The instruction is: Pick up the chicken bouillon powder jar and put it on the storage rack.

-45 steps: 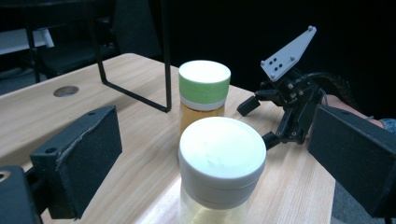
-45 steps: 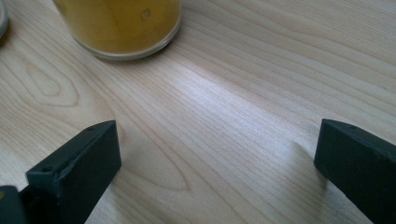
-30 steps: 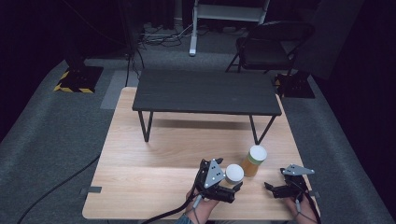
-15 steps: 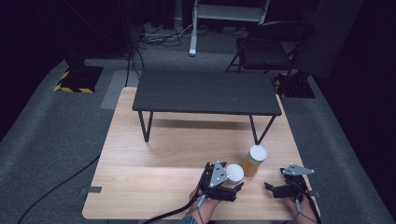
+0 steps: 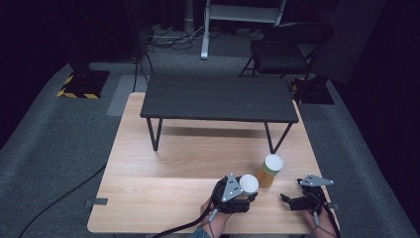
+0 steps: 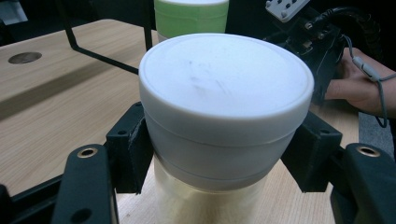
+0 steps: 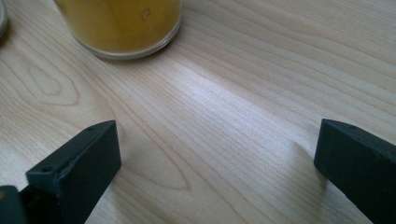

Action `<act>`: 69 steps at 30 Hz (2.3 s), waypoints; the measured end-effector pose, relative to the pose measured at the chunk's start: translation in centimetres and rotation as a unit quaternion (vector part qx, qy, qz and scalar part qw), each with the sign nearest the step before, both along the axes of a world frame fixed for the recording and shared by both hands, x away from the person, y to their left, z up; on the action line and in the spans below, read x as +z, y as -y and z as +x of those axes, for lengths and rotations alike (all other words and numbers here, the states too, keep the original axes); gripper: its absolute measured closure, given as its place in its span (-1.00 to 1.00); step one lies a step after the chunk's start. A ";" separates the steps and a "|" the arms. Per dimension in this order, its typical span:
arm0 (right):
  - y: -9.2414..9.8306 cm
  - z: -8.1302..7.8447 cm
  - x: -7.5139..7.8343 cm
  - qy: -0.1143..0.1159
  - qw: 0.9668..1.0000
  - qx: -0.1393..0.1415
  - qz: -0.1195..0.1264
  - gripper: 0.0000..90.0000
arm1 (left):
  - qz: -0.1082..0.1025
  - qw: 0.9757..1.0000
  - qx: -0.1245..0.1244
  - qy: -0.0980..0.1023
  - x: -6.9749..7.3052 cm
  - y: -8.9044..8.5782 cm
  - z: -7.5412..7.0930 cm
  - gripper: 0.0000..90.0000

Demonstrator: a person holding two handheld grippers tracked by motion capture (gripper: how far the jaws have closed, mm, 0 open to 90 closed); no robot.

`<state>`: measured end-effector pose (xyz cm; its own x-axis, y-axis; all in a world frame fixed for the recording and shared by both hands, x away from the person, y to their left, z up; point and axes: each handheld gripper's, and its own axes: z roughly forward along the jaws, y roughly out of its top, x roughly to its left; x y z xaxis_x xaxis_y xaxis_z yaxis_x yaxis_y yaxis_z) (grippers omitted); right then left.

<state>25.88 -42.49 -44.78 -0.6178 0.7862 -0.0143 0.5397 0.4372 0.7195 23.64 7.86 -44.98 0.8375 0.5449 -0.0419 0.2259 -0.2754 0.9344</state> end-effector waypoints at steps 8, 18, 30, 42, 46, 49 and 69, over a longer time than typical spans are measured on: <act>0.0 0.0 0.0 0.000 1.000 0.000 0.000 -0.99 | 0.008 1.000 0.003 0.002 1.0 -0.2 -0.2 -0.26; -0.1 -0.1 0.0 -0.001 1.000 -0.006 0.000 -0.99 | -0.006 1.000 0.005 0.003 3.1 -1.7 -0.1 -0.26; -0.1 -0.1 0.0 -0.001 1.000 -0.007 0.000 -0.99 | -0.005 1.000 0.022 0.017 6.3 -3.8 0.4 -0.26; -0.1 -0.1 0.0 -0.001 1.000 -0.006 0.001 -1.00 | -0.006 0.998 0.038 0.040 10.1 -5.4 1.6 -0.26; -0.1 -0.1 0.0 -0.002 1.000 -0.007 0.001 -1.00 | -0.005 0.998 0.044 0.047 11.6 -5.7 2.2 -0.26; -0.1 -0.1 0.0 -0.002 1.000 -0.007 0.001 -1.00 | -0.001 0.998 0.043 0.053 12.8 -5.9 2.6 -0.26; -0.1 -0.1 0.0 -0.002 1.000 -0.007 0.000 -1.00 | -0.014 0.997 0.043 0.055 17.2 -6.4 6.0 -0.26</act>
